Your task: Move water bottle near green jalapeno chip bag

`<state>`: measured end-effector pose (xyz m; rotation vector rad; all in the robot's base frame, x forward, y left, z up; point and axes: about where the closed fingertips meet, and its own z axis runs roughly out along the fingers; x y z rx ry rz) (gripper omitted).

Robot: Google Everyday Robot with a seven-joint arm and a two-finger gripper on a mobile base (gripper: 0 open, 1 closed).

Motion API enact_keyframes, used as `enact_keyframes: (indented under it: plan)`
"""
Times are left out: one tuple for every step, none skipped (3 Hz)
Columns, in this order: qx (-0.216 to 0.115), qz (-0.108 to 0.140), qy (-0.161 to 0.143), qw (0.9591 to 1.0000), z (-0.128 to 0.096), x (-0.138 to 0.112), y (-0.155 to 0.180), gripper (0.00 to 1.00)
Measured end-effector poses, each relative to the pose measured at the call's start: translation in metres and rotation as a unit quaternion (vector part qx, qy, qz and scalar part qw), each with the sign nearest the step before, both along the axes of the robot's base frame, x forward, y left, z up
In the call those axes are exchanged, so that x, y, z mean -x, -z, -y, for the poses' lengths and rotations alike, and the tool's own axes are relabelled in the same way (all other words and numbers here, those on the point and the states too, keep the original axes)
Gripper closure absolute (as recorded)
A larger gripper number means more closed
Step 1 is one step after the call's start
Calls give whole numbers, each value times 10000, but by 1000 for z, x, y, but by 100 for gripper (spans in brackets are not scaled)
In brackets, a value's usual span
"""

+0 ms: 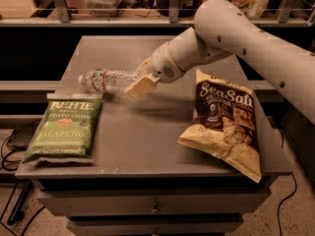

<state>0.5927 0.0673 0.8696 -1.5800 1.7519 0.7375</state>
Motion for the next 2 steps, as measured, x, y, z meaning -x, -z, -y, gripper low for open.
enact_keyframes:
  plan:
    - [69,-165,-272,9995,-10,17,11,58]
    - [125,-247,-420,9987,-14,28,18,35]
